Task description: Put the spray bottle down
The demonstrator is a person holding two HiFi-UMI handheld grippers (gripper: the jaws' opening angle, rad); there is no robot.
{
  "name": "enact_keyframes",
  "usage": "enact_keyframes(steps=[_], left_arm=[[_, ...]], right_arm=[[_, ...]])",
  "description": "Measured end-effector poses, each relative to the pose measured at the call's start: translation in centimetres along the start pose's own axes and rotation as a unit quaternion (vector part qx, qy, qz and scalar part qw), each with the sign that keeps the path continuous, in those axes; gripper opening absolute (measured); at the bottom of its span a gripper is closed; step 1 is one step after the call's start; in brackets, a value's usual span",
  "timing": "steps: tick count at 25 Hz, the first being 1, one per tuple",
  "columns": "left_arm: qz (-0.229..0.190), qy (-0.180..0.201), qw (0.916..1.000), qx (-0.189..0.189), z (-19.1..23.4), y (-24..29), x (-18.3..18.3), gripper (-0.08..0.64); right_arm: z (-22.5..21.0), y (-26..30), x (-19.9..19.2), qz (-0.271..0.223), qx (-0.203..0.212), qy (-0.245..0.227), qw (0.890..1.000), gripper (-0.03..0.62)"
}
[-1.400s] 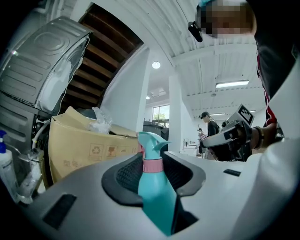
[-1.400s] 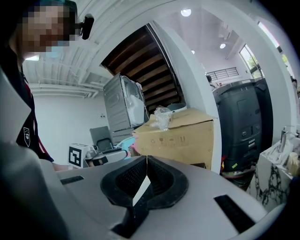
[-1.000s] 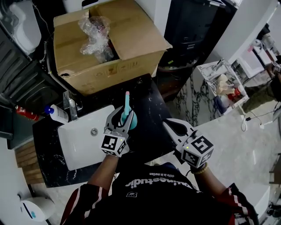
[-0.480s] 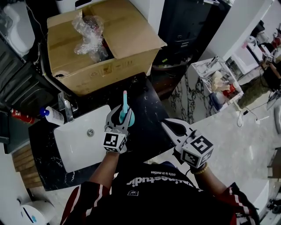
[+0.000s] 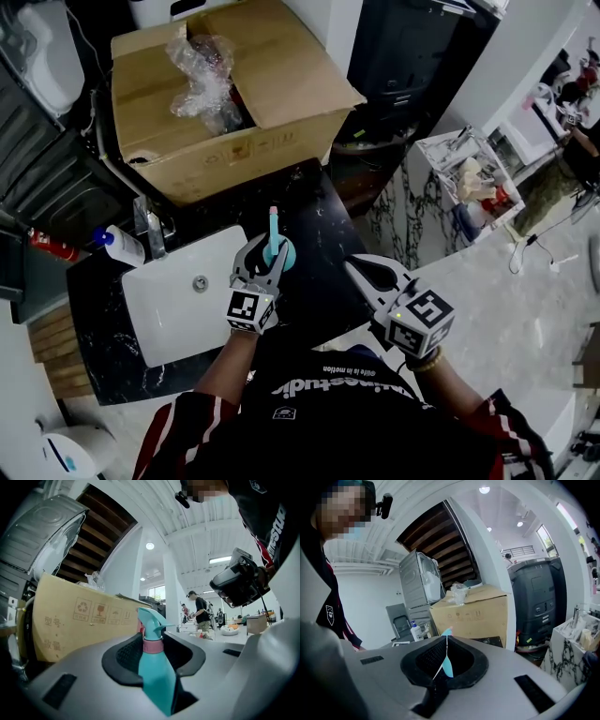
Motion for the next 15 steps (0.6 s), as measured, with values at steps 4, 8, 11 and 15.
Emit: enact_keyframes(steps=[4,8,11,15], left_arm=[[0.001,0.0,1.0,-0.008,-0.1,0.2,-0.1,0.146],[0.009,-0.001,0.9998,-0.02,0.1,0.0,-0.4,0.146],[0.021,-0.009,0.9994,-0.026,0.1,-0.1,-0.5,0.146],[0.045,-0.019,0.9984,-0.028,0.2,0.0,-0.3,0.147]], right_arm=[[0.6,1.1,0.1,-0.014,0.019,0.01,1.0,0.04],[0.9,1.7,-0.5,-0.001,0.014,0.0,1.0,0.04],[1.2,2.1,-0.9,-0.002,0.019,0.007,1.0,0.04],[1.4,2.4,-0.9,-0.007,0.027,0.011,1.0,0.04]])
Point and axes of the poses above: the fingertips, and each gripper's own axes: y forward along the fingers, z to its left, x out of its top, the point moved 6 cm from there along -y, backward along the fingers, and after that the axes turned 6 degrees about x, right-handed, at the moved point
